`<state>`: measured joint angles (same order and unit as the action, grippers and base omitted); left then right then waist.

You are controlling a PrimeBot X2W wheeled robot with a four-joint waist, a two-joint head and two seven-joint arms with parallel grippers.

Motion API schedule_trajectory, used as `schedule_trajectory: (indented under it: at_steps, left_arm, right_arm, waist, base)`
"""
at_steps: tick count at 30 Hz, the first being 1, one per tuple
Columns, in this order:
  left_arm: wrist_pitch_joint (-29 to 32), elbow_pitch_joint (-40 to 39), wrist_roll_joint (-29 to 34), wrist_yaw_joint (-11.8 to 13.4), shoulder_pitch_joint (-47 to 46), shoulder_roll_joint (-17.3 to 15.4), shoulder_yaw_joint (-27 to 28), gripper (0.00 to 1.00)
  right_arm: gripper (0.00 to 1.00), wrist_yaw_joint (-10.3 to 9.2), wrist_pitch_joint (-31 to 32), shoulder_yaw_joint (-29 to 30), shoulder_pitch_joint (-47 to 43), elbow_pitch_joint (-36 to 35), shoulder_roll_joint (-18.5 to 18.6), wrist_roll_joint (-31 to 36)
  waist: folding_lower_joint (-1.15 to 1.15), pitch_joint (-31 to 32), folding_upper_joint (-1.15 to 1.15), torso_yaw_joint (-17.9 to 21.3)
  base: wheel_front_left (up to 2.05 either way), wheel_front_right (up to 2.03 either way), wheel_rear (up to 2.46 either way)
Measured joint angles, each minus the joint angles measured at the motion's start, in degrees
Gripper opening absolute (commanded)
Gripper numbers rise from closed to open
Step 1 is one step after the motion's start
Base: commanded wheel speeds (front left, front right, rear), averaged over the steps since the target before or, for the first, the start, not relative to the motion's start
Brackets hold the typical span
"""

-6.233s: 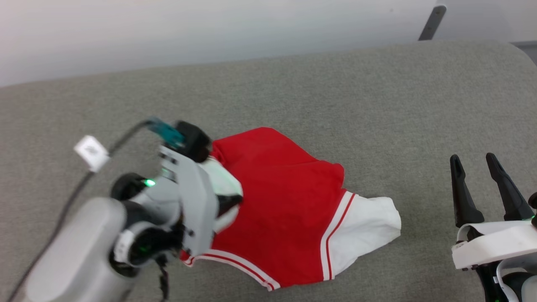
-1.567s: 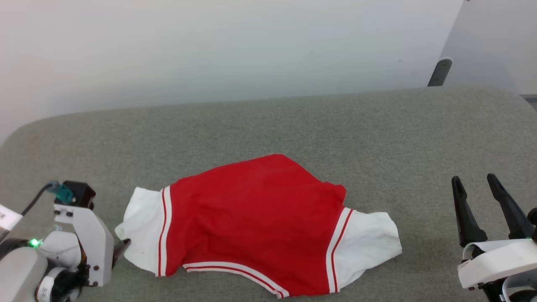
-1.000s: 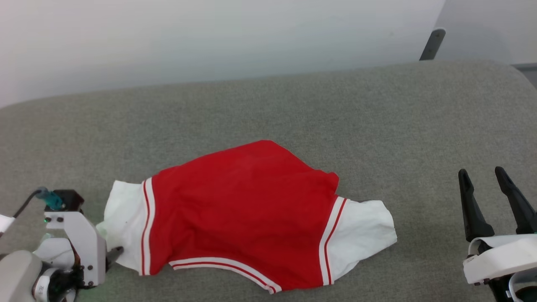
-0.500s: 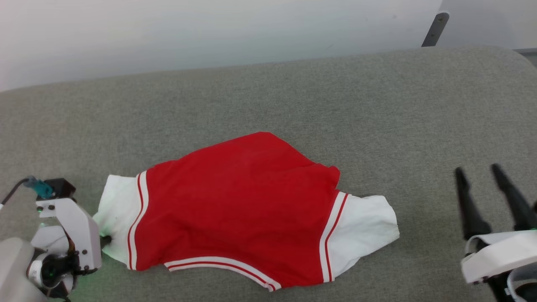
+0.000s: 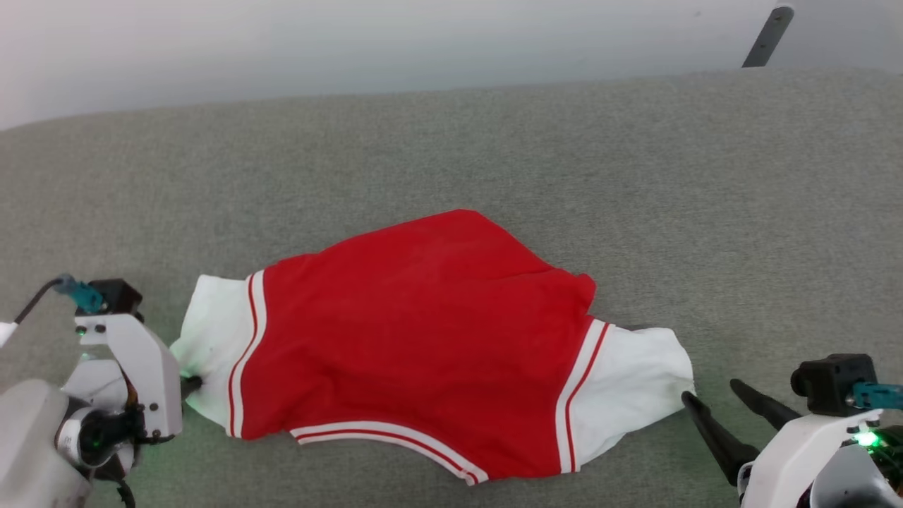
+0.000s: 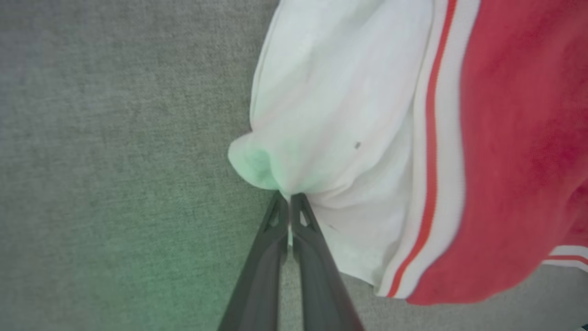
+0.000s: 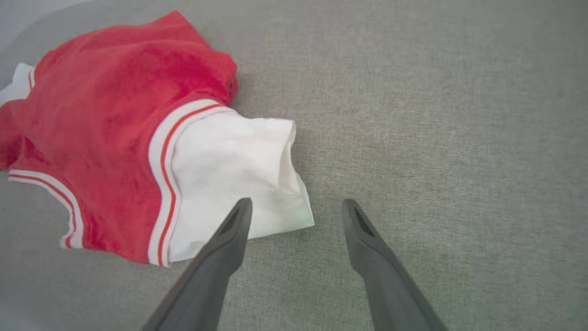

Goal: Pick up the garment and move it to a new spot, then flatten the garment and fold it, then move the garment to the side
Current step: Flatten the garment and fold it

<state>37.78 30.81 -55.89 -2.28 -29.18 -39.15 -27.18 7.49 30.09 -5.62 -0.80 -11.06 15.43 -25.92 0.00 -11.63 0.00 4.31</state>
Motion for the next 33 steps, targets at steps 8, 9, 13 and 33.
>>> schedule_trajectory:
  at_steps: [8,9,13,33]
  left_arm:
    - [-0.35,-0.85,0.51,-0.31,-1.72,0.67,-0.48,0.00]
    - [-0.49,-0.89,0.53,-0.32,-2.02,0.80,-0.57,0.00]
    - [-0.73,-0.78,0.59,-0.75,-2.75,1.18,-0.70,0.00]
    - [2.70,0.33,0.59,-0.91,-4.58,1.89,-2.74,0.00]
  right_arm:
    - [1.00,0.01,3.56,-0.77,3.58,4.99,-0.79,0.21]
    - [1.00,0.01,4.05,-0.85,4.13,6.00,-0.96,0.21]
    - [1.00,0.01,6.26,-1.15,6.59,11.06,-1.56,1.05]
    - [0.00,0.00,12.89,-5.81,18.69,17.79,3.09,-8.96]
  waist:
    - [0.00,-1.89,0.00,-1.56]
    - [0.00,-2.14,0.00,-1.75]
    - [0.00,-3.01,0.00,-2.44]
    - [0.00,-0.13,0.00,-3.79]
  base:
    - [0.00,0.00,0.00]
    - [0.00,0.00,0.00]
    - [0.00,0.00,0.00]
    - [0.00,0.00,0.00]
